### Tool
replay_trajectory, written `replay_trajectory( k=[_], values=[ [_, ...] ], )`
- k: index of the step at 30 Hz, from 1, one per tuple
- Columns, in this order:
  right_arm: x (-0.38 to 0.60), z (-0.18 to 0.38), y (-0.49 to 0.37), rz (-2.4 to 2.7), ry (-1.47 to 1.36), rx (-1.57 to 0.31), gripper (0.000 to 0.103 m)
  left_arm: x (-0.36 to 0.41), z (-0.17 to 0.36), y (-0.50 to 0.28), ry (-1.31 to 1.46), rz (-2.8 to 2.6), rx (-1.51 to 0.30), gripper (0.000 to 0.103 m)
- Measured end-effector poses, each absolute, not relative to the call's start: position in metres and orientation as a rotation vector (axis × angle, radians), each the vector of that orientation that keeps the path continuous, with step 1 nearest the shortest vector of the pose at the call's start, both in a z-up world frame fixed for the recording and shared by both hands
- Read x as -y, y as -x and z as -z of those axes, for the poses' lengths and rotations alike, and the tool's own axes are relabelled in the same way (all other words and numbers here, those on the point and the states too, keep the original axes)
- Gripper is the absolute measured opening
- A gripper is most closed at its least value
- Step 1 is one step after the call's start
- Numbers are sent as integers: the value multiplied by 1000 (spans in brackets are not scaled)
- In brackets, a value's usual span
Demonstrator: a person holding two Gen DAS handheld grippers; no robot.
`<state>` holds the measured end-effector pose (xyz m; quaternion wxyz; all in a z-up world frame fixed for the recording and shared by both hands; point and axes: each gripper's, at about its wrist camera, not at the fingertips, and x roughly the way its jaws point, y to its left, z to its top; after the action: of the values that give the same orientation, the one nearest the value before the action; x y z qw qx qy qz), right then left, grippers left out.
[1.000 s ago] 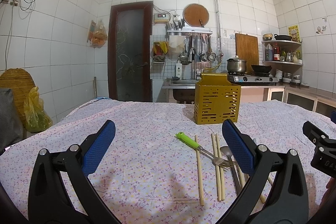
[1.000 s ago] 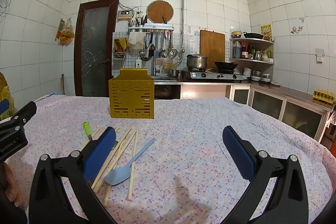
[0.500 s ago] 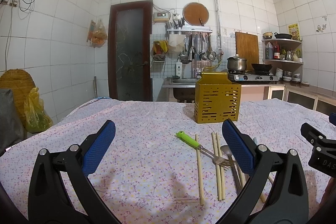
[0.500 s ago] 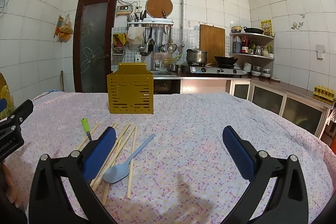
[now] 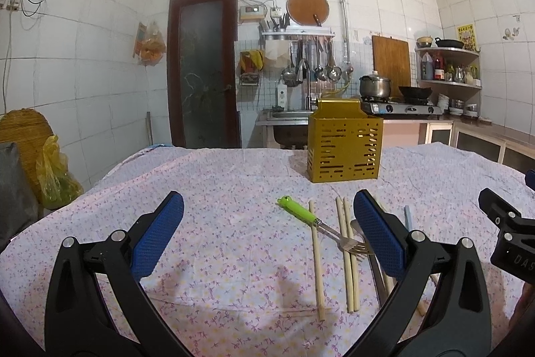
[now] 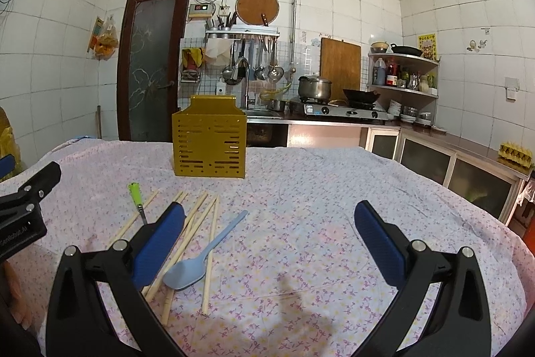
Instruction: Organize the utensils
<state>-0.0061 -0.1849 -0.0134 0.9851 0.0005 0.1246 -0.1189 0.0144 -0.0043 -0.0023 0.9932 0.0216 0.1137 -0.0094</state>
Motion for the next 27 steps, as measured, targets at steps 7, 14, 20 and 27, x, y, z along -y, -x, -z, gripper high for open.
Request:
replay_trajectory(
  k=[7, 14, 20, 27],
  values=[
    [191, 14, -13, 204, -22, -337, 99, 4, 5, -44, -32, 28, -350, 98],
    [192, 9, -52, 212, 32, -403, 99, 6, 0, -83, -27, 9, -462, 98],
    [202, 10, -96, 247, 29, -515, 99, 12, -4, -130, -37, 22, -566, 98],
    [208, 26, -145, 288, 32, -646, 93, 27, 12, -193, -40, 38, -715, 98]
  ],
)
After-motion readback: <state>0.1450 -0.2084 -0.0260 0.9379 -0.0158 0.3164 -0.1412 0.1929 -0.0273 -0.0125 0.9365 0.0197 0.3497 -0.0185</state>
